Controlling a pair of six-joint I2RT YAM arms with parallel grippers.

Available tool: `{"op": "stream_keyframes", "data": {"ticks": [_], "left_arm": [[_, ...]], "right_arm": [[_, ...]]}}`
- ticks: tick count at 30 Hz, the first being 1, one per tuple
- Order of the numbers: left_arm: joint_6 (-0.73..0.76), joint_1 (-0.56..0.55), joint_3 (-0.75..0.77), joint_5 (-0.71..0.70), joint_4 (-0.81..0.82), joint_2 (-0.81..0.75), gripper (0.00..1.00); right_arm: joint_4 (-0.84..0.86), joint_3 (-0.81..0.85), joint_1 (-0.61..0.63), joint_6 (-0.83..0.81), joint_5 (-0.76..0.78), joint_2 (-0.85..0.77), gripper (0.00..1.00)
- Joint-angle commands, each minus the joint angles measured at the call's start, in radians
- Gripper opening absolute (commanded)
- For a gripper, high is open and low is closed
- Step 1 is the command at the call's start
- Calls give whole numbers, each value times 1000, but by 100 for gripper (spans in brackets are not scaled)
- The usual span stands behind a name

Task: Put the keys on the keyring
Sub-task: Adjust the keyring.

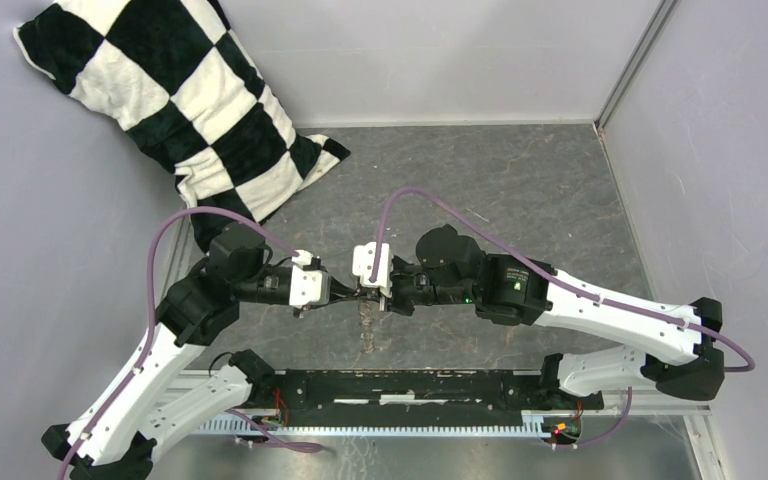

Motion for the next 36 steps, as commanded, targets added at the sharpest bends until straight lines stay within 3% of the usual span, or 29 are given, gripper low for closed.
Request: {"op": "stream_keyframes", "data": {"ticks": [1,10,14,20,22,24,25,31,33,36], "left_arm": [[-49,1,13,16,62,-2,16],[-27,1,44,20,33,-7,14],[-40,0,54,44,24,-6,21],[-41,1,51,39,26,-9,23],[-38,1,51,29,26,-9,20],[-33,0,54,16,26,-10,4],[-31,1,54,7,25,-9,3],[-22,1,-8,68,111,-73,2],[-94,1,-50,125,232,-123,2],[-263,1,-70,176,402,-144,2]], "right_arm": [[71,11,2,10,-16,-26,1],[66,13,1,9,-17,-24,1],[64,15,2,10,-17,-25,1],[62,16,2,9,-18,-24,1],[59,17,1,7,-19,-24,1],[56,16,1,6,-18,-21,1],[57,17,2,6,-22,-20,1],[101,9,2,18,39,-70,31],[134,-16,1,19,79,-126,44],[241,-123,-2,38,107,-260,49]]}}
